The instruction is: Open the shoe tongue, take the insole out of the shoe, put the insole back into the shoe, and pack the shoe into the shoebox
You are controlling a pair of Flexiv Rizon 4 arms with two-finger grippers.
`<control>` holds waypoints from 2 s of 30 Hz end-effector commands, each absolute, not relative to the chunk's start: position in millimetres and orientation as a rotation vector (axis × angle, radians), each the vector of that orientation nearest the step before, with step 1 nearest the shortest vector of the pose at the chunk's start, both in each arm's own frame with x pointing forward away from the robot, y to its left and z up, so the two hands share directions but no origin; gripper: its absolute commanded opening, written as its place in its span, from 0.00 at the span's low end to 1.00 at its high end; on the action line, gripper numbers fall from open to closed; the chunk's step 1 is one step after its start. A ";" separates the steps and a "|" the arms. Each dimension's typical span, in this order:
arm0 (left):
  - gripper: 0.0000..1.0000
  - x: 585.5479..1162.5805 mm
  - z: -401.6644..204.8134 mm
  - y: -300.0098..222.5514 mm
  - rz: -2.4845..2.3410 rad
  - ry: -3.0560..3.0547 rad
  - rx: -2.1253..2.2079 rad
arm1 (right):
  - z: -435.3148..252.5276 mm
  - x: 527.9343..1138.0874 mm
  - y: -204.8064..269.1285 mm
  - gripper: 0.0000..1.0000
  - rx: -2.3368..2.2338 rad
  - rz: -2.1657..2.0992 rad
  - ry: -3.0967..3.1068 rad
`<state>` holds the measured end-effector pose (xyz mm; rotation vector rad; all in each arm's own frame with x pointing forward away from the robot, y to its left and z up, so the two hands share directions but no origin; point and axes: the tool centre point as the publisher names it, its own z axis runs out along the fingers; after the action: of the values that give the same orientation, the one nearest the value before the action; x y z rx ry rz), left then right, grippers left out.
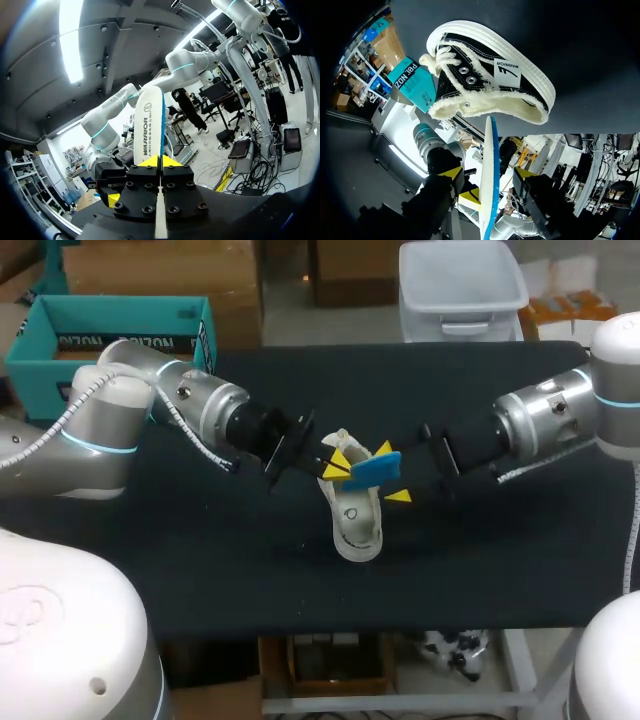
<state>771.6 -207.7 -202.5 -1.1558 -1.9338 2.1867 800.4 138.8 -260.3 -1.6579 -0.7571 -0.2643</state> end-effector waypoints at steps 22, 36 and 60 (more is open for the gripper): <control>0.00 775.5 -208.8 -208.2 2.179 -1.950 -1.117 | -262.2 798.3 140.7 0.00 -1.656 -0.270 -0.754; 1.00 796.5 -201.8 -182.7 1.769 -1.909 -1.130 | -269.3 792.8 142.5 0.00 -1.641 -0.269 -0.789; 1.00 860.4 -211.3 -126.9 0.954 -1.981 -1.166 | -285.7 772.5 144.4 0.00 -1.647 -0.294 -0.801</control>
<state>861.4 -123.5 -220.5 -1.0862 -2.0504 1.1166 772.9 145.5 -284.5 -1.6476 -0.8048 -0.2932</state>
